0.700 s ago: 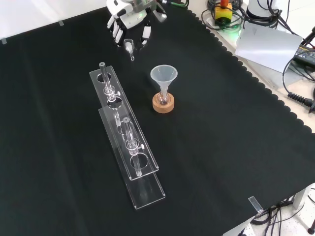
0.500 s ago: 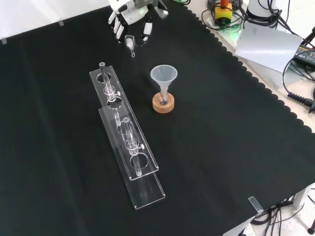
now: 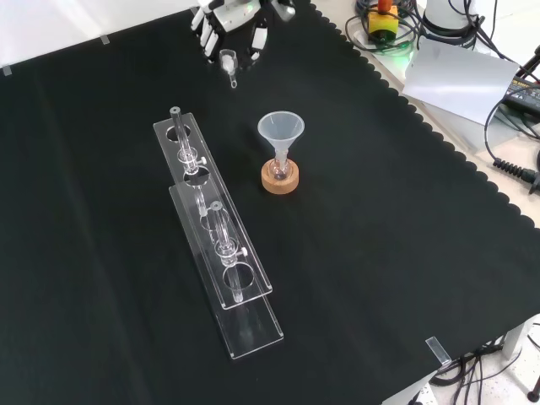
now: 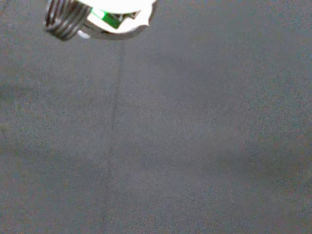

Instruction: Pour all the NaCl from the weighing funnel into the round-bottom flask.

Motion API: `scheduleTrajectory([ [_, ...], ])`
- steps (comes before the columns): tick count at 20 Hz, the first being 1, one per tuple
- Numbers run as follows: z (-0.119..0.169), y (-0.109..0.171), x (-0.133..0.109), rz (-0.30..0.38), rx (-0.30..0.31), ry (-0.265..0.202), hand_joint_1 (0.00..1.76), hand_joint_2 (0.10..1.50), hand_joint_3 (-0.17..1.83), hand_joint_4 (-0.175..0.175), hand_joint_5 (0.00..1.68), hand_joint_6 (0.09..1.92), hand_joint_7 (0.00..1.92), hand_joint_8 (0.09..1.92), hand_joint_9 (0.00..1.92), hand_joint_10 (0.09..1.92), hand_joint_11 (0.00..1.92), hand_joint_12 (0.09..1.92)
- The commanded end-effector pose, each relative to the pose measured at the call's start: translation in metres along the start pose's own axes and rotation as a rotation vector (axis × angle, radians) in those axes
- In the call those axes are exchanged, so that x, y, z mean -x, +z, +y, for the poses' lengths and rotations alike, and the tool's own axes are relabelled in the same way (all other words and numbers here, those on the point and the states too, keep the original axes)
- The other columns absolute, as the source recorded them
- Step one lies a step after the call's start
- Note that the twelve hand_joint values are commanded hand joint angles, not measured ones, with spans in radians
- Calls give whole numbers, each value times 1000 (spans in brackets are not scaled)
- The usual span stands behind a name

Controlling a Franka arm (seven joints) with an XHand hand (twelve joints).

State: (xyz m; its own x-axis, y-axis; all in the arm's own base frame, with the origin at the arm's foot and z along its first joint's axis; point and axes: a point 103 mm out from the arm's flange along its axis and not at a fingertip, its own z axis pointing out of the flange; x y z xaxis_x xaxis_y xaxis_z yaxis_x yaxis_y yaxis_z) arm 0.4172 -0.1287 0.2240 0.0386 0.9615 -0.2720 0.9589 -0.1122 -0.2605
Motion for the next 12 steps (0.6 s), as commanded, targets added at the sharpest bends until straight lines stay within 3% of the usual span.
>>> scheduleTrajectory([
  [1, -28, -39, -19, -62, 2, -25, 1072, 730, 675, 175, 1101, 977, 842, 670, 1065, 418, 636, 1210],
  [12, -39, -53, -59, -137, -35, -61, 1073, 726, 679, 175, 1103, 976, 838, 669, 1068, 417, 636, 1210],
])
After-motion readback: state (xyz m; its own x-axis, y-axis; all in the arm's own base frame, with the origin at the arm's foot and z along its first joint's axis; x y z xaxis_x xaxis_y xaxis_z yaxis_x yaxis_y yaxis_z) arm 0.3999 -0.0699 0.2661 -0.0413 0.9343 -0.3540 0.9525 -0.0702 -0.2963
